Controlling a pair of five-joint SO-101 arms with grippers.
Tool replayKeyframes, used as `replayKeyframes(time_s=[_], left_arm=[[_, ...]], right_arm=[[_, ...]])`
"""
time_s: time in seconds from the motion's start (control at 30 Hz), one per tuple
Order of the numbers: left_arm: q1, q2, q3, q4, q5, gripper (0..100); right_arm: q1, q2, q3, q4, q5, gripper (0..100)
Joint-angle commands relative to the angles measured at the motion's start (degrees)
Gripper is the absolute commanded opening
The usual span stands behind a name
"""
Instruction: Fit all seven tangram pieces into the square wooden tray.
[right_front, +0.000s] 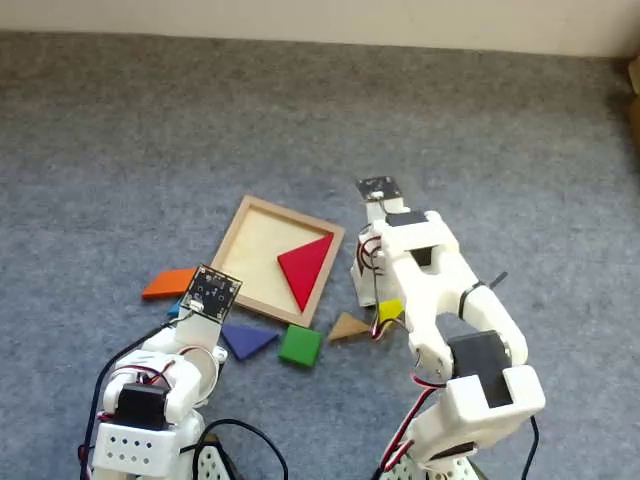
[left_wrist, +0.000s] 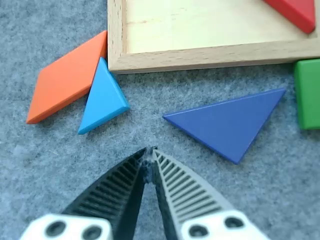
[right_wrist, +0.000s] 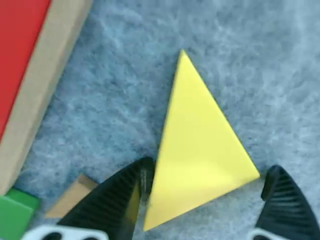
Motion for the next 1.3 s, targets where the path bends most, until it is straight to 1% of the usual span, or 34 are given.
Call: replayKeyframes(time_s=[0.0, 0.1, 0.2, 0.43, 0.63, 0.83, 1.0, 1.1, 1.2, 1.27], left_arm=[[-0.31, -2.86, 1.10, 0.09, 0.26, 1], [-0.31, -2.86, 1.10, 0.09, 0.26, 1], [-0.31, -2.86, 1.10, 0.09, 0.26, 1], [-0.31, -2.86, 1.10, 0.09, 0.26, 1], [-0.31, -2.86, 1.10, 0.09, 0.26, 1], [-0.31, -2.86, 1.10, 0.09, 0.26, 1], [-0.31, -2.86, 1.10, 0.09, 0.26, 1], [-0.31, -2.86, 1.10, 0.09, 0.26, 1], [-0.31, -2.86, 1.10, 0.09, 0.26, 1], [-0.31, -2.86, 1.10, 0.09, 0.26, 1]], right_arm=[[0.66, 0.40, -1.45, -1.54, -0.53, 33.9], [0.66, 0.40, -1.45, -1.54, -0.18, 31.7], [0.66, 0.40, -1.63, -1.54, 3.78, 27.5], [0.57, 0.13, -1.45, -1.27, 7.74, 26.2], [0.84, -0.31, -1.80, -1.10, 11.69, 17.9], [0.48, -8.66, -1.19, -1.10, 11.96, 17.8], [-0.57, -15.87, 2.42, -1.19, 11.96, 17.8], [-2.07, -17.63, 3.65, -1.19, 11.96, 17.8], [-1.63, -17.63, 3.47, -1.27, 11.96, 18.0], [-1.10, -17.63, 3.21, -1.27, 11.96, 21.1]])
